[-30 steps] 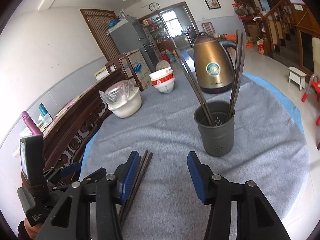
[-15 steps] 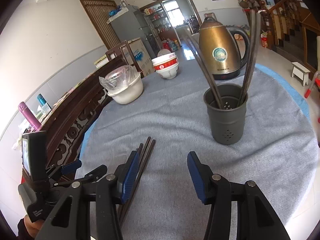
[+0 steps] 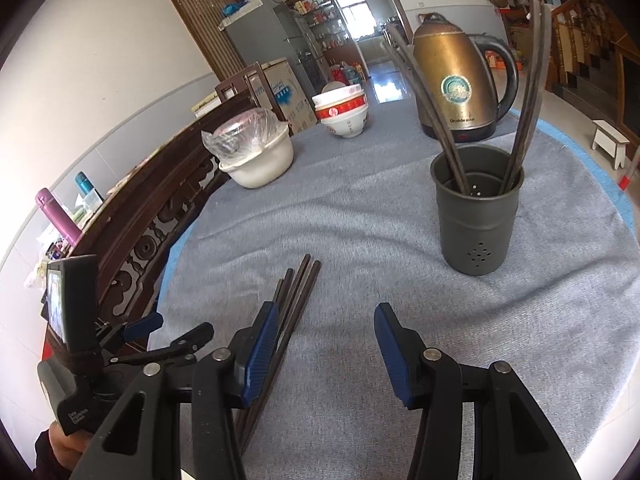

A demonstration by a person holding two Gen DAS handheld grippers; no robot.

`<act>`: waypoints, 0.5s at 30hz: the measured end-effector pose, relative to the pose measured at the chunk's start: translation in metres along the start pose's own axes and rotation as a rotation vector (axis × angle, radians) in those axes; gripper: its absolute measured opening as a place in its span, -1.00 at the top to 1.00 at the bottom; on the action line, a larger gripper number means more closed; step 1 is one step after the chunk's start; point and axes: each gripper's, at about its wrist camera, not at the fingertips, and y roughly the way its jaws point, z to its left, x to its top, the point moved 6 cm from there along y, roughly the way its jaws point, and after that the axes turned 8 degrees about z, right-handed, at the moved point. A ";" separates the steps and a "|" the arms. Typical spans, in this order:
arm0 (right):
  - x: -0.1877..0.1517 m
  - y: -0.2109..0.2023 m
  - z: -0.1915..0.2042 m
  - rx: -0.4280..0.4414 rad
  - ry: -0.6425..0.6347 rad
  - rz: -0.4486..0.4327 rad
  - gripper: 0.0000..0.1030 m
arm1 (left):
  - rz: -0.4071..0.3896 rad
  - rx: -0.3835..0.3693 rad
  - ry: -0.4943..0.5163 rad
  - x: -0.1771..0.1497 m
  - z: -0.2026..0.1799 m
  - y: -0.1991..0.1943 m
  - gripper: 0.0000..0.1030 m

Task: Organize utensils
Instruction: 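Lower both open tools back toward the remaining chopsticks, then position both open tools around the remaining chopsticks for grasping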

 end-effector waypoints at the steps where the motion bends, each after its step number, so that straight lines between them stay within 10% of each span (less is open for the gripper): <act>1: 0.000 0.003 0.000 0.001 0.001 0.010 -0.04 | 0.010 -0.006 -0.012 0.000 0.004 0.003 -0.53; 15: 0.008 0.106 0.017 0.015 0.007 0.245 0.42 | 0.077 -0.064 -0.062 -0.003 0.022 0.019 -0.53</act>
